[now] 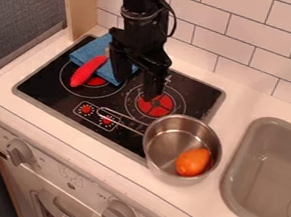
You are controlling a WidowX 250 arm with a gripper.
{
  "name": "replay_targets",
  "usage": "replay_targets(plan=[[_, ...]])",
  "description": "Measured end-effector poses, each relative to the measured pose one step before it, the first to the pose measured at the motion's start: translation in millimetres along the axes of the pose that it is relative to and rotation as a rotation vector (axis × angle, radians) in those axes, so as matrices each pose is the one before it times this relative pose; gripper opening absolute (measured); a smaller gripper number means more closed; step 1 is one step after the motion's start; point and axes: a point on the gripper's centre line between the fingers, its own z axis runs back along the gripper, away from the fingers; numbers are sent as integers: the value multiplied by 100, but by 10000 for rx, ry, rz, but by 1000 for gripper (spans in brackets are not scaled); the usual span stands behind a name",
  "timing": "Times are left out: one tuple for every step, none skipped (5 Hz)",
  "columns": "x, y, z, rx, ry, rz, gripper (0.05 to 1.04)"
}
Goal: Take the orange spoon to the right side of the burner
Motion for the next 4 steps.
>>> replay_targets(plan=[[-333, 75, -847, -46, 293, 74, 1001], [-1220, 3016, -706, 485, 350, 649, 1001], [-672, 2789, -5, 383, -146, 455, 1001], [-1018, 3378, -60, 421, -109, 481, 1001]])
